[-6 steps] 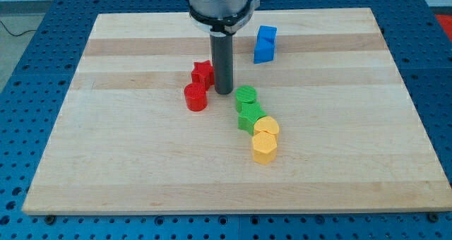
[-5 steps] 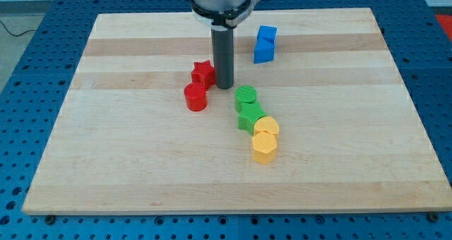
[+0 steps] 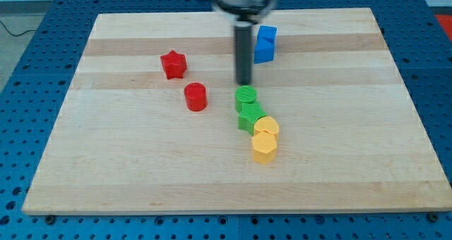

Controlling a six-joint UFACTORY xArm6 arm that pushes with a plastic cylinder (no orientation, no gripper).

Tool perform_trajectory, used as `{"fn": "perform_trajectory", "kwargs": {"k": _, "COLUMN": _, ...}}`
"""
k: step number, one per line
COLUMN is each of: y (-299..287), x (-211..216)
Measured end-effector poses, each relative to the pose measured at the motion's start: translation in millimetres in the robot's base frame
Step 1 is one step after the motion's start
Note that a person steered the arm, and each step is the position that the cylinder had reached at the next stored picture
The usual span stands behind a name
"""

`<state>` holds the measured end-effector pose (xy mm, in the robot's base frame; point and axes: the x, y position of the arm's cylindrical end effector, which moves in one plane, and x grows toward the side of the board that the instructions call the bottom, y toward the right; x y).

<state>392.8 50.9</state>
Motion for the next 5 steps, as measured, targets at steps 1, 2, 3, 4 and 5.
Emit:
{"fn": "perform_trajectory", "kwargs": {"k": 1, "y": 62, "x": 39}}
{"fn": "perform_trajectory", "kwargs": {"k": 2, "y": 67, "x": 87}}
{"fn": "perform_trajectory", "kwargs": {"k": 3, "y": 31, "x": 96}}
{"fn": "perform_trajectory", "kwargs": {"k": 4, "y": -20, "x": 94}}
{"fn": "perform_trajectory", "kwargs": {"k": 5, "y": -85, "x": 94}}
